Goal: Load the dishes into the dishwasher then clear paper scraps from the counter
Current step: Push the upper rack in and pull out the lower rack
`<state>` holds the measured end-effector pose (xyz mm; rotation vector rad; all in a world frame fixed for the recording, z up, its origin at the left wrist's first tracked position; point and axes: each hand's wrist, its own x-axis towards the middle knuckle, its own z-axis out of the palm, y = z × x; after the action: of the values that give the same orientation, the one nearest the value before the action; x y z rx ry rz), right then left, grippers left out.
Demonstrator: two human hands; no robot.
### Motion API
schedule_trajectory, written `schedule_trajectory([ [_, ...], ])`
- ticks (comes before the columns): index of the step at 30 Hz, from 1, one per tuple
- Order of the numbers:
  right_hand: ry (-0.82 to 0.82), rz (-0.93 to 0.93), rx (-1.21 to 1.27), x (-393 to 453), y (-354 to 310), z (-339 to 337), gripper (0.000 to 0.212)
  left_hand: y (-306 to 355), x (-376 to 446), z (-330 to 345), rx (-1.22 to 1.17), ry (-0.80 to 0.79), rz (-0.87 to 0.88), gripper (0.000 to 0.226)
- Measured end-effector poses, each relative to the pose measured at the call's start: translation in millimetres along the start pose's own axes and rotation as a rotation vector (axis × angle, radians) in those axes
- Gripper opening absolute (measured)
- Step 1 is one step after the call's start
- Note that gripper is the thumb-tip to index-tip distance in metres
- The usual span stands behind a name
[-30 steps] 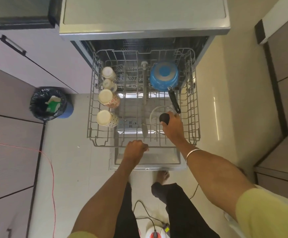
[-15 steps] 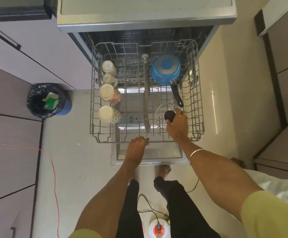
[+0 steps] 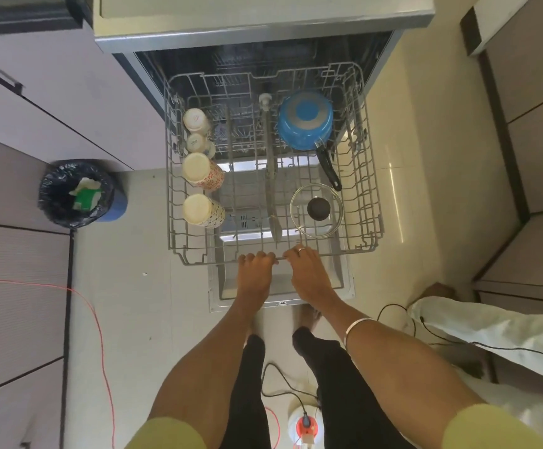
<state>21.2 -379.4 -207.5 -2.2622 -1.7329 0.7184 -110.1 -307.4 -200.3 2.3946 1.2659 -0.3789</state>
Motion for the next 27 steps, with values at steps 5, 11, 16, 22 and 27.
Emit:
schedule_trajectory([
  [5,0.000,-0.016,-0.041,4,2,-2,0.039,0,1,8,0.046,-0.011,0.005,0.041],
  [11,0.099,-0.034,-0.047,10,11,-4,0.032,3,9,12,0.042,0.064,0.015,0.033],
  [16,0.137,-0.020,-0.059,30,9,-8,0.030,-2,29,6,0.033,0.143,0.006,0.030],
  [22,0.198,-0.008,0.067,70,14,-17,0.031,-8,67,-5,-0.001,0.214,-0.017,0.040],
  [27,0.226,-0.035,0.095,92,26,-19,0.025,-9,89,-3,-0.014,0.301,-0.026,0.043],
])
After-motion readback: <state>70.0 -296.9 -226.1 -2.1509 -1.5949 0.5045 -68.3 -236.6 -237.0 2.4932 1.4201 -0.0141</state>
